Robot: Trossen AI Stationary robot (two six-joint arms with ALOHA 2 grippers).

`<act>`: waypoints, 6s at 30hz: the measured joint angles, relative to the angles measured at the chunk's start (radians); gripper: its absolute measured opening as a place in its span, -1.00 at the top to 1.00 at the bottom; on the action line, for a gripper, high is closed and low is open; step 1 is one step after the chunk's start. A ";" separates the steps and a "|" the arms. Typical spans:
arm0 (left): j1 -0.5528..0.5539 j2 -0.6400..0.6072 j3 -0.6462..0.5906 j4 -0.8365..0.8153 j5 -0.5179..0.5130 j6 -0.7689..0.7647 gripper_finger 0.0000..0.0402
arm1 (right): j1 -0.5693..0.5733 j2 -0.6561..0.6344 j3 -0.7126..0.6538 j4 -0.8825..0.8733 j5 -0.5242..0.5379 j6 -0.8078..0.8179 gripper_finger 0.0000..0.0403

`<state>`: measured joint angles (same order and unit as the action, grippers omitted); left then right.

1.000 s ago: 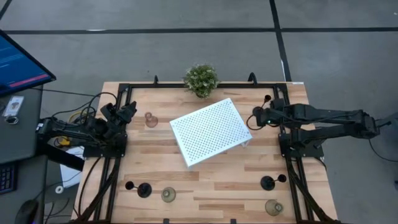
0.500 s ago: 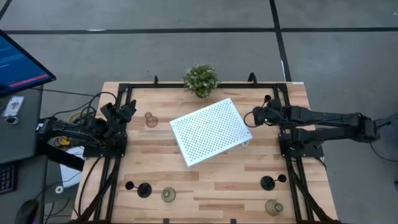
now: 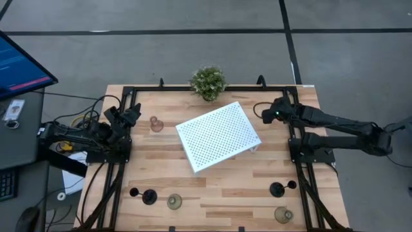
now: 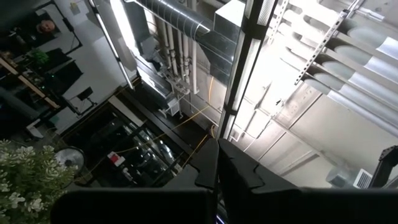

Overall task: Pick & Place candle stick holders
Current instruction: Put the top right black candle holder onto the shelf

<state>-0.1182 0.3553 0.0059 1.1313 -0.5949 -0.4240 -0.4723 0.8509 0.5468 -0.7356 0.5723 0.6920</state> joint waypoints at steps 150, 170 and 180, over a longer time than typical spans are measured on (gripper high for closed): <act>0.000 0.000 0.000 -0.001 -0.041 0.087 0.95 | 0.035 -0.103 0.400 0.219 -0.143 -0.569 0.96; 0.000 0.000 0.000 -0.001 -0.041 0.082 0.95 | 0.609 0.136 0.462 0.276 -0.232 -0.557 0.96; 0.000 0.000 0.000 -0.001 -0.041 0.081 0.95 | 0.822 0.132 0.535 0.068 0.097 -0.384 0.96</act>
<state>-0.1184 0.3557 0.0059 1.1303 -0.6361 -0.3433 0.3498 0.9829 1.0820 -0.6677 0.6693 0.3078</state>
